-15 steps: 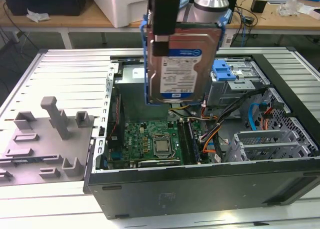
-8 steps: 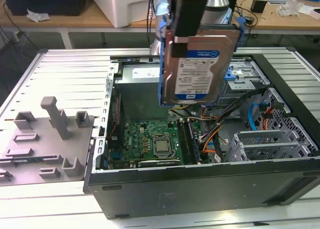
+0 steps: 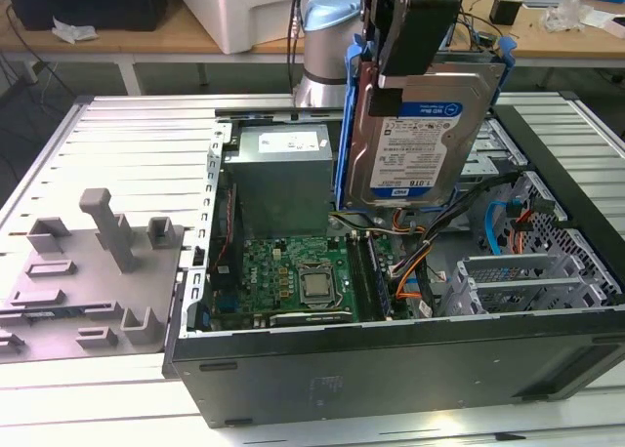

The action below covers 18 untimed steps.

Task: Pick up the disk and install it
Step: 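Pick up the disk, then insert the disk into the insertion slot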

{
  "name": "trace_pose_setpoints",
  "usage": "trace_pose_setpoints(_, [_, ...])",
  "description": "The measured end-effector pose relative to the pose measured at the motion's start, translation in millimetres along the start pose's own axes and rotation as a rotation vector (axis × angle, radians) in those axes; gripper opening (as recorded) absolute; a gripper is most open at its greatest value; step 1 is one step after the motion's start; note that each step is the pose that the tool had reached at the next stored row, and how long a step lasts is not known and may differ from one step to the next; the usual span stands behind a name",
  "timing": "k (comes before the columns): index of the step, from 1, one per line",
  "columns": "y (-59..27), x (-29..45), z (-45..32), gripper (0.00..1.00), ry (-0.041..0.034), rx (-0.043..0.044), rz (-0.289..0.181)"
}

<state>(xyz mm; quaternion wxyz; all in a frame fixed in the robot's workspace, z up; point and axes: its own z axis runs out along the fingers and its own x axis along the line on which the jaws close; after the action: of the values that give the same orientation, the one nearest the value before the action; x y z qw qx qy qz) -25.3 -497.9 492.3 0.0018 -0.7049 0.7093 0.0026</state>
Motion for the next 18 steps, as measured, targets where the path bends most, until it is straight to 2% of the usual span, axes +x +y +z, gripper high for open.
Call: trace_pose_setpoints(18, [-2.1, 1.9, 0.0, 0.37, 0.0000, 0.0000, 0.000])
